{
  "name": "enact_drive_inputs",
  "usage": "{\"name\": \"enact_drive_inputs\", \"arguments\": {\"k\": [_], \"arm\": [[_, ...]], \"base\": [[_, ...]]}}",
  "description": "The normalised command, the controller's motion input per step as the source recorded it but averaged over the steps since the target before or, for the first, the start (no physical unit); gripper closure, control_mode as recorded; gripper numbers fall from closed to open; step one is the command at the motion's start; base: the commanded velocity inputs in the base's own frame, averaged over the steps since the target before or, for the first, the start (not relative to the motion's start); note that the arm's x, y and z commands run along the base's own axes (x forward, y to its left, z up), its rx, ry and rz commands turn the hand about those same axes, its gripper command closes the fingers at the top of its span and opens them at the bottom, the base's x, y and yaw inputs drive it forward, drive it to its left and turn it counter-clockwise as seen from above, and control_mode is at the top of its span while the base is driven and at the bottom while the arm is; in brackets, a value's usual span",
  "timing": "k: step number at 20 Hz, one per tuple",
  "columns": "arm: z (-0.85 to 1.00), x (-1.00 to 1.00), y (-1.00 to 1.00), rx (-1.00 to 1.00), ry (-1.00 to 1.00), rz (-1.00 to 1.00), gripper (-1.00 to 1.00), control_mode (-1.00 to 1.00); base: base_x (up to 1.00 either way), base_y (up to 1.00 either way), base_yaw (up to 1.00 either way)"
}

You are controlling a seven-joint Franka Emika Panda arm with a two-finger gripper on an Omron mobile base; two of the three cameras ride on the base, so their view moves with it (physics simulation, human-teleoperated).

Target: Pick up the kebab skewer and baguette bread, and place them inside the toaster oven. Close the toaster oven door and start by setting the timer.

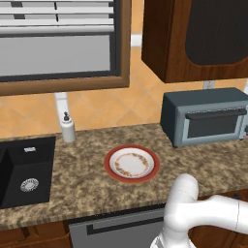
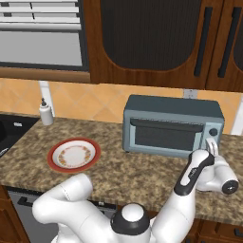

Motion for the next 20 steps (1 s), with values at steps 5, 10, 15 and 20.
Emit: {"name": "enact_drive_inputs", "arguments": {"k": [5,10,15,20], "arm": [[0.01,0.12,0.00,0.00,0.07,0.00,1.00,-1.00],[0.03,0.00,0.00,0.07,0.13,-0.02,1.00,-1.00],[0.04,0.05,0.11,0.20,0.16,-0.08,1.00,-1.00],[0.00,0.00,0.30,0.29,0.10,-0.12,1.00,-1.00]], "base": [[0.00,0.00,0.00],[0.00,0.00,0.00],[0.00,0.00,0.00],[0.00,0.00,0.00]]}}
